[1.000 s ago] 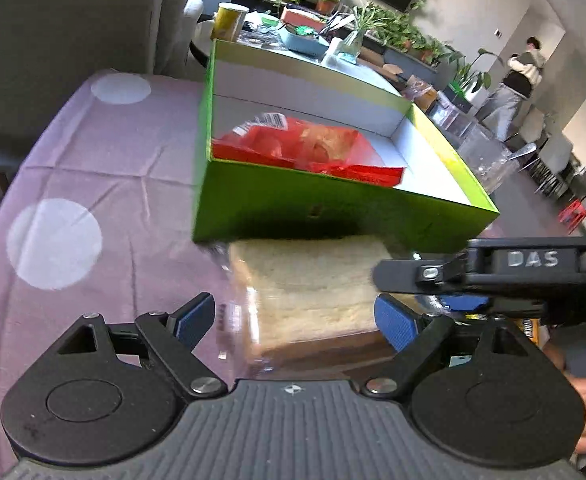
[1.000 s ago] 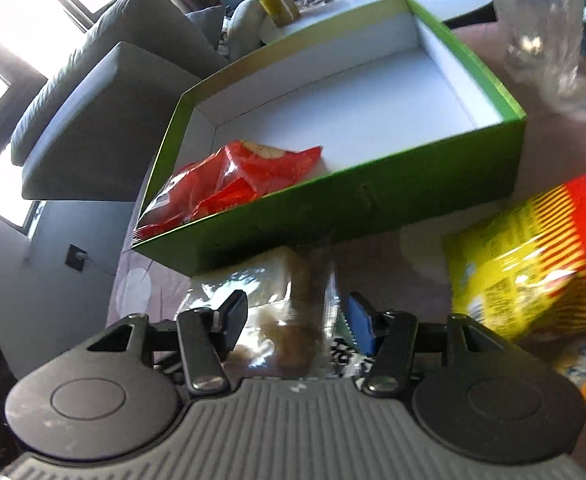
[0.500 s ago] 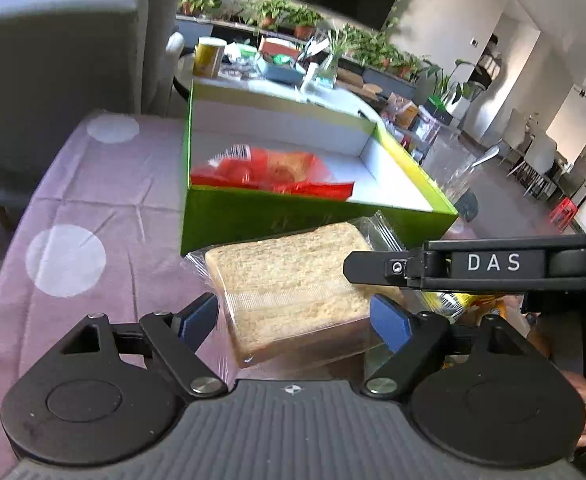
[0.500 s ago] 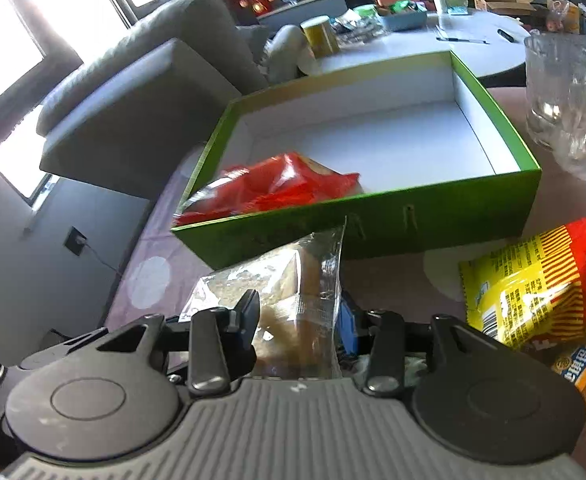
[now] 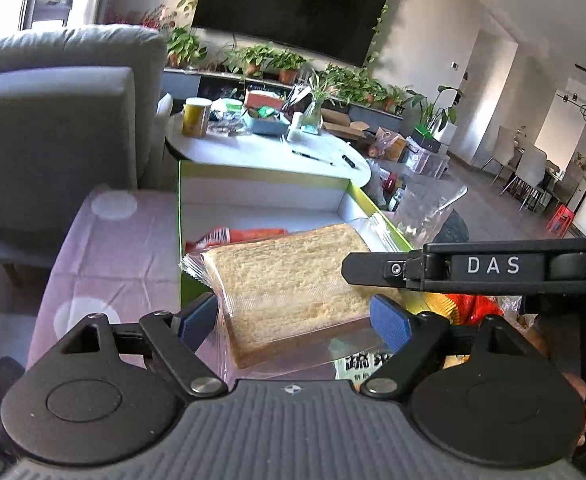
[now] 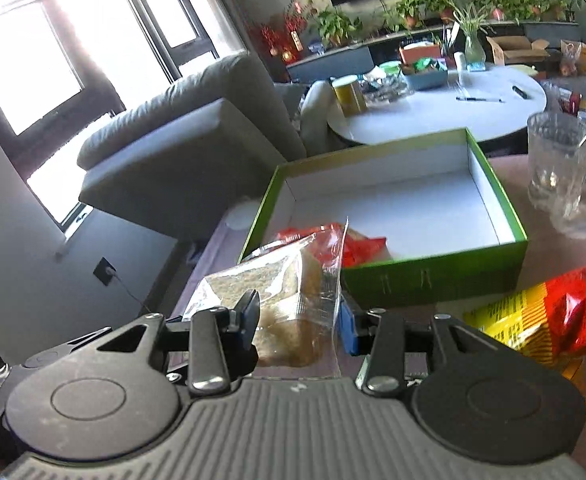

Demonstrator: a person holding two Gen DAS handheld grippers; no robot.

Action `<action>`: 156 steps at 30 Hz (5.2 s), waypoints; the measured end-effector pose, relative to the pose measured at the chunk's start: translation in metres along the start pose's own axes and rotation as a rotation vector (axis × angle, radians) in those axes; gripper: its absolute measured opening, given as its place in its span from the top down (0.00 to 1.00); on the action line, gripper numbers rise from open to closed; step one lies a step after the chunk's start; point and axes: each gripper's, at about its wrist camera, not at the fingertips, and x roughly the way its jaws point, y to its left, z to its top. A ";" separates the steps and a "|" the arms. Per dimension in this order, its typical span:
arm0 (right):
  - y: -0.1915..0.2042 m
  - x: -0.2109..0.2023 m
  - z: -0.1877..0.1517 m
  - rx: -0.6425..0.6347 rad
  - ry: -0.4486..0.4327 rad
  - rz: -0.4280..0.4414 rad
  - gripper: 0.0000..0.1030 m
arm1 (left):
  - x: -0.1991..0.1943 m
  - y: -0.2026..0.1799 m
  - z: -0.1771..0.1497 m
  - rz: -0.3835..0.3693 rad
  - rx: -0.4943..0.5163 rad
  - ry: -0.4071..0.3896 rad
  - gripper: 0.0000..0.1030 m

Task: Organize snacks
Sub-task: 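Lower the bread loaf into the green box and open the left tool, then move the left tool to the green puffed snack bag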

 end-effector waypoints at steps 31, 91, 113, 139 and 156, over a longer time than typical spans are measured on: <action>-0.028 0.045 0.062 0.124 -0.061 0.036 0.39 | 0.073 0.005 0.073 0.047 0.117 -0.011 0.21; -0.031 0.033 0.051 -0.021 -0.071 -0.057 0.36 | 0.065 0.014 0.043 0.055 0.099 0.028 0.17; -0.050 0.003 -0.015 -0.069 0.062 -0.115 0.30 | 0.011 -0.022 -0.061 -0.052 0.203 0.197 0.16; -0.059 0.035 -0.036 -0.074 0.185 -0.146 0.25 | 0.033 -0.039 -0.093 0.036 0.337 0.317 0.15; -0.044 0.026 -0.056 -0.008 0.258 -0.014 0.25 | 0.024 0.028 -0.065 0.265 0.084 0.232 0.15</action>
